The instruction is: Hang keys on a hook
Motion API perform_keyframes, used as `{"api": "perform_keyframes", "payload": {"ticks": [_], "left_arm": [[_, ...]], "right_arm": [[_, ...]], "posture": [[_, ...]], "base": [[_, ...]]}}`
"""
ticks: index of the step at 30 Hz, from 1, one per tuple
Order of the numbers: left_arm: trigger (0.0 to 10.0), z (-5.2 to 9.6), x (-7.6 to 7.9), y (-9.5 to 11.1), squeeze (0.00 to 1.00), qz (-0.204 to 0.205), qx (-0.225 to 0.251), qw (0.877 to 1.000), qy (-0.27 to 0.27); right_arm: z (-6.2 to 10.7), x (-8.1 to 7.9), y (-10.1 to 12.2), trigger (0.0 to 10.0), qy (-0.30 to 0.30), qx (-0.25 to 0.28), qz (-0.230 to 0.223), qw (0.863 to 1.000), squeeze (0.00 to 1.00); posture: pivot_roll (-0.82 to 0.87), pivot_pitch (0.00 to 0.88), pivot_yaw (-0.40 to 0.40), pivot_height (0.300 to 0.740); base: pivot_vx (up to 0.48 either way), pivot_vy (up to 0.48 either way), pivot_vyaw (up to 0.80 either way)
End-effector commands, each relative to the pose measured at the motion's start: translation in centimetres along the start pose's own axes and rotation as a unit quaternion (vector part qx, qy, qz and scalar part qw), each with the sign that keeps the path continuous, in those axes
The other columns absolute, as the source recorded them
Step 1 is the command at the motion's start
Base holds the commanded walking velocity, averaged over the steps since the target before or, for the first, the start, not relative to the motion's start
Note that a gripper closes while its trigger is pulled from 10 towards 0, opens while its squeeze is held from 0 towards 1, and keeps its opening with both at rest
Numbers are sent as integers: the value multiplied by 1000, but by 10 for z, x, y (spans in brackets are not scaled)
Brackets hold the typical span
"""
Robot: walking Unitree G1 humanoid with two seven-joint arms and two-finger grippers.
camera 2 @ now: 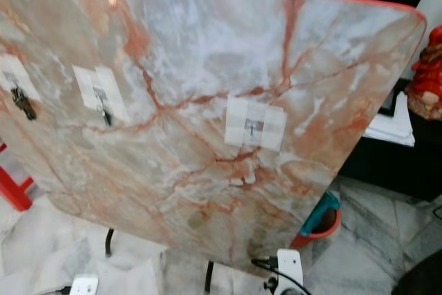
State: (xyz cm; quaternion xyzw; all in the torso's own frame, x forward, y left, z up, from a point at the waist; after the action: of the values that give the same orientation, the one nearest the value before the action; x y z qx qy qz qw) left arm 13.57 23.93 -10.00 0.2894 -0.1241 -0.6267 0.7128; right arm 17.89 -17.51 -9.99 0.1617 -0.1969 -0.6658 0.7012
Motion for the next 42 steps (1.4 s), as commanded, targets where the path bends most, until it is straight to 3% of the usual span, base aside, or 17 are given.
{"api": "perform_keyframes", "payload": {"ticks": [1, 4, 9, 32, 42], "left_arm": [[10000, -4, 3, 15, 0, 1, 19, 1000, 4], [10000, -7, 9, 29, 0, -3, 40, 999, -2], [10000, -8, 14, 34, 0, -5, 43, 999, -5], [10000, -6, 21, 19, 0, -4, 10, 1000, -11], [10000, -5, 17, 12, 0, -9, -3, 1000, -13]], "right_arm": [[0, 3, -1, 10000, -6, 1, -5, 1000, 0], [0, 4, -1, 10000, -6, -1, -2, 1000, 0], [0, 5, -2, 10000, -6, -1, -1, 1000, 0], [1, 4, -4, 10000, -7, -3, -4, 1000, 0], [1, 4, -6, 10000, -6, -7, -1, 1000, 0]], "posture": [[-44, 0, -61, 740], [-40, 0, -63, 740], [-47, 0, -64, 740], [-26, 0, -52, 740], [-25, 0, -49, 740]], "base": [[0, 480, 0], [0, 480, 0], [0, 480, 0], [0, 480, 0], [0, 480, 0]]}}
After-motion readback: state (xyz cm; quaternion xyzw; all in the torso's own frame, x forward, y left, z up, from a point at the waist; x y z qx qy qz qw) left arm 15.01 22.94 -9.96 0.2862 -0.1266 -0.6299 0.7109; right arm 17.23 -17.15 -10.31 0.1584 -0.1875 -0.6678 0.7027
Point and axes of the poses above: a point about 5 cm out from each wrist's last joint towards the gripper, its own z axis pointing back from the gripper into the wrist, its own y axis along the axis of the wrist's last joint, x = y × z, the point moved 1 cm from there along -z, pointing out of the wrist towards the gripper, and after that the axes turned 7 degrees about z, right-handed, at the moved point
